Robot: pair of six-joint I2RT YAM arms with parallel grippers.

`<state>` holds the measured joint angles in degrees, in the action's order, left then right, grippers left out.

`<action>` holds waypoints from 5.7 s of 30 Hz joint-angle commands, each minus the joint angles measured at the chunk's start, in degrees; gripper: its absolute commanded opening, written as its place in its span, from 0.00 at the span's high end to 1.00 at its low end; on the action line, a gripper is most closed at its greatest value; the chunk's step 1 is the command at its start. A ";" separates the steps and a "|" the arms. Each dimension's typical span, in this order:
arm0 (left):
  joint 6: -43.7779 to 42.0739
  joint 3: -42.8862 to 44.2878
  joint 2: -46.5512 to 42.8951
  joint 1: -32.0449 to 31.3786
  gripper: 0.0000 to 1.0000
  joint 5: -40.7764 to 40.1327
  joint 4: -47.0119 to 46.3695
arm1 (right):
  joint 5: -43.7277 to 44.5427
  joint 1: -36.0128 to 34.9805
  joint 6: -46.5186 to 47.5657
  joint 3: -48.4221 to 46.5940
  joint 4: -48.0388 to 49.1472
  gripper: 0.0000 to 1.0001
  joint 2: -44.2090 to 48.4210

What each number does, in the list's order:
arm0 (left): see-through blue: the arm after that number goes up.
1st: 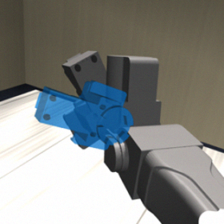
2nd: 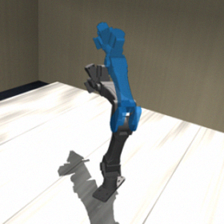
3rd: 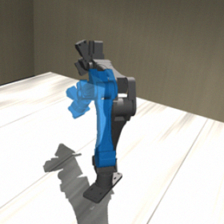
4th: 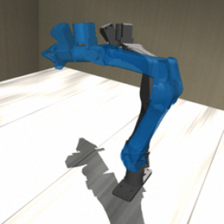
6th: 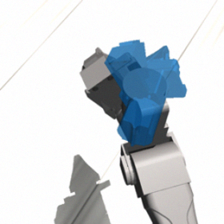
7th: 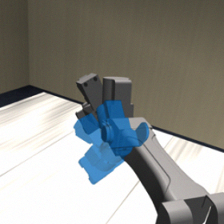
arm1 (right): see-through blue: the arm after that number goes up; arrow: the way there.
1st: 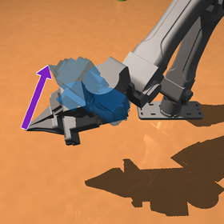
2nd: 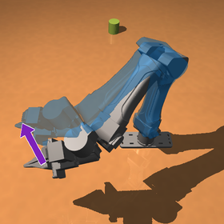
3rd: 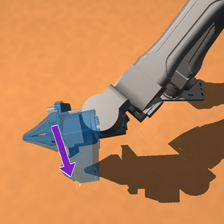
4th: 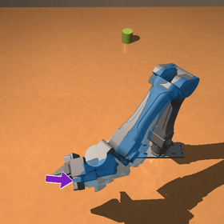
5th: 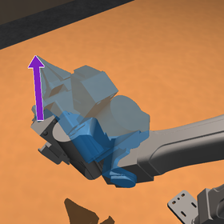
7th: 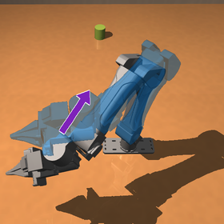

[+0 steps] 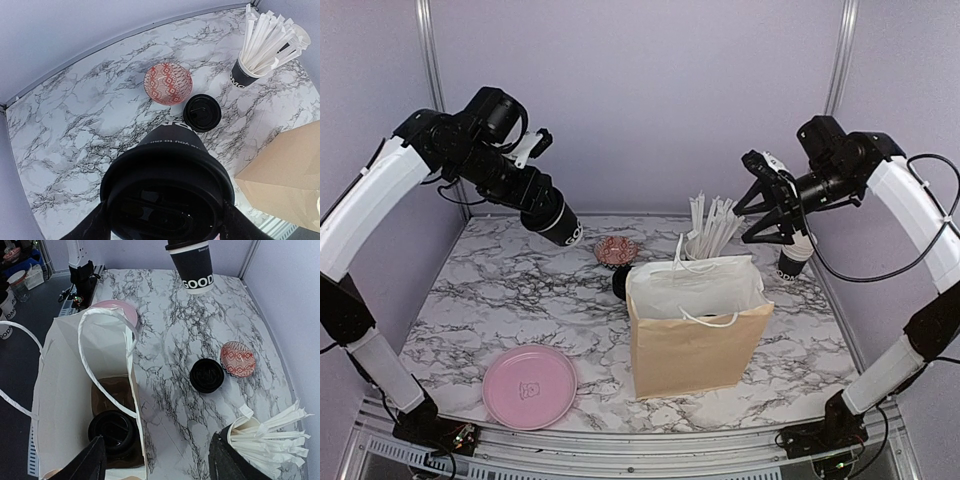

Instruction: Pack the takeout coffee

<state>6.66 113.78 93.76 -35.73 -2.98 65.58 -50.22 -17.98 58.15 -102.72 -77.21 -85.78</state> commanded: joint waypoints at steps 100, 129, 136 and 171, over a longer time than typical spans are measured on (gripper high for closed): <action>-9.95 11.15 13.67 -47.74 0.42 -7.27 2.61 | 10.81 -6.18 -12.89 14.40 13.36 0.49 3.97; -9.38 6.93 15.51 -57.97 0.47 -22.83 3.02 | 10.57 -6.59 -16.31 26.07 24.01 0.47 1.62; -7.15 0.60 15.99 -58.06 0.47 -32.48 2.04 | 12.02 -7.39 -16.09 28.88 27.17 0.47 1.05; -15.18 -18.22 10.72 -57.18 0.51 -40.03 -19.90 | 15.92 -11.89 -19.12 41.74 44.65 0.48 -12.04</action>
<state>-7.01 97.86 107.24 -93.51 -41.65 50.59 -34.37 -29.39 40.07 -61.23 -34.81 -96.38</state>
